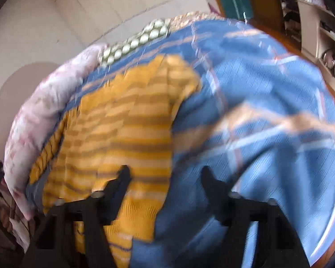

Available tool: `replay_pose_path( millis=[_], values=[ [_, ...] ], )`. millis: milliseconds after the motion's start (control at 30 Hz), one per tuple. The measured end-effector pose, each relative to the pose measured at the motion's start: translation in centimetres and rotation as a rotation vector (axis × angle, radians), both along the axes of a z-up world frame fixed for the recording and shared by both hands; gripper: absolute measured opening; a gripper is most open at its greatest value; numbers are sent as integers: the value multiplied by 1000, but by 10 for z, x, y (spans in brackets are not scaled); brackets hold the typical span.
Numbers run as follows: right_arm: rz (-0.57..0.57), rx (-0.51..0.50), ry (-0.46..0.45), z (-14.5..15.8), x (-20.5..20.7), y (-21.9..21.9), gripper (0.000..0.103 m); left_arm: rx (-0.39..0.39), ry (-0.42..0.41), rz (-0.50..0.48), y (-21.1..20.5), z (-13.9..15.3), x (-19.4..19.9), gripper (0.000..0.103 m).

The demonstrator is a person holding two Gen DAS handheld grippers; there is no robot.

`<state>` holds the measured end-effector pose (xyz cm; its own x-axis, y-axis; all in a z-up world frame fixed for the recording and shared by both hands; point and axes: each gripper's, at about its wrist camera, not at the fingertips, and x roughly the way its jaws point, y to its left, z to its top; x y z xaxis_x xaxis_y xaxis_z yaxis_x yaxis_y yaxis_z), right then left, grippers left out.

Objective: Fold small clothes

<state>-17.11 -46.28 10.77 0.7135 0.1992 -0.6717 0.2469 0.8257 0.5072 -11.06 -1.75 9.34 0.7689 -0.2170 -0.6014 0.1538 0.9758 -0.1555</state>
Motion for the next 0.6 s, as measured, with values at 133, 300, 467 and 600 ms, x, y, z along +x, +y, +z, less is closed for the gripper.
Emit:
replay_pose_path(
  millis=[133,300,467,600],
  values=[
    [14,-6,49,-16,10,23,51,-5,30,-24,-6,-11,-10,100],
    [44,33,2,-3,12,24,7,-21,46,-22,1,-12,-18,100],
    [-206,-133,26,27,-25,-33,7,-53,70,18,26,-17,-20,100],
    [-515,-433,272,28,-46,-78,12,-77,124,45,42,-31,-13,100]
  ],
)
